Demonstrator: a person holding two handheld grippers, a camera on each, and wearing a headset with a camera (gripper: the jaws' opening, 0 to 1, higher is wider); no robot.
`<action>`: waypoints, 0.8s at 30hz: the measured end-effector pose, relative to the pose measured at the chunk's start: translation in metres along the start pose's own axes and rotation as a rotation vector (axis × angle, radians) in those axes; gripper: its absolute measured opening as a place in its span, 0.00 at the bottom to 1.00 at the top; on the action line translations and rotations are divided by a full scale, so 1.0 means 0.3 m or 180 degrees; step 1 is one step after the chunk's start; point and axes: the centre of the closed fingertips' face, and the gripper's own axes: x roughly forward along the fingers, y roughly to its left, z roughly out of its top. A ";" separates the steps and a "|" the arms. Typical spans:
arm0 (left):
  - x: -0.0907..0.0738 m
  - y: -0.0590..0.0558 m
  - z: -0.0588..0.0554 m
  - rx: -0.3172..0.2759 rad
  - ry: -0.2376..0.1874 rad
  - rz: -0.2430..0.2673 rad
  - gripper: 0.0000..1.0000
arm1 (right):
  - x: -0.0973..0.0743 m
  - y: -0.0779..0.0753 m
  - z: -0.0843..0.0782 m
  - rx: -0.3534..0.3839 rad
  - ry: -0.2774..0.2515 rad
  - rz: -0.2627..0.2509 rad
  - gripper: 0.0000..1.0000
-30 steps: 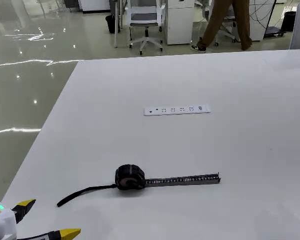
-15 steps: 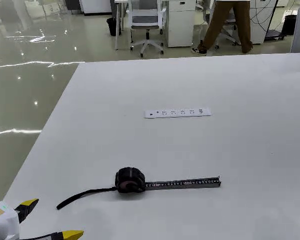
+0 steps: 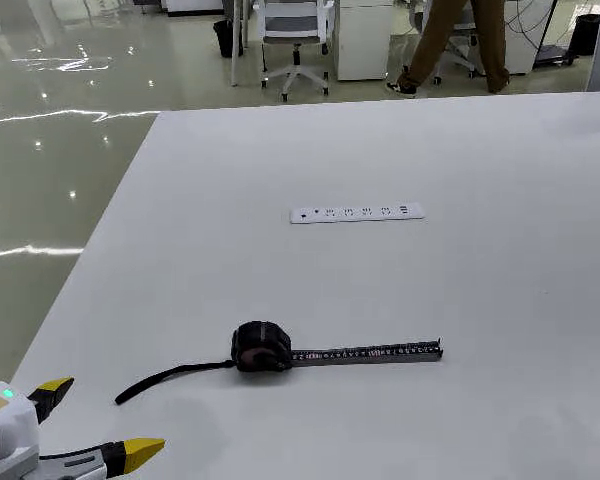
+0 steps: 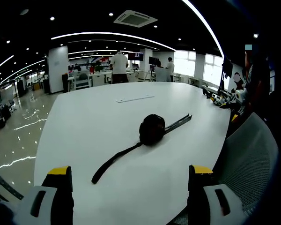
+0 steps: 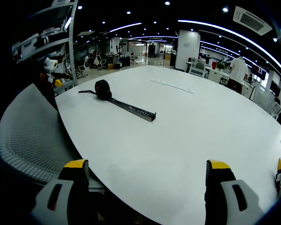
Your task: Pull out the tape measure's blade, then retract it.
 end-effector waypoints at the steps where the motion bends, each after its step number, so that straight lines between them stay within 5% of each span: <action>1: 0.002 0.000 -0.002 0.0003 0.0003 0.0002 1.00 | 0.001 0.002 0.002 0.0010 -0.0006 0.0002 1.00; 15: 0.017 -0.019 0.021 0.0054 0.0037 -0.0011 1.00 | 0.008 -0.003 0.016 -0.0038 -0.0012 0.0023 1.00; 20: 0.069 -0.066 0.072 0.0091 0.0056 -0.0026 1.00 | 0.028 -0.012 0.042 -0.0164 0.0021 0.0054 1.00; 24: 0.158 -0.107 0.098 -0.0021 0.0062 0.0011 1.00 | 0.080 -0.011 0.032 -0.0414 0.0281 0.0164 1.00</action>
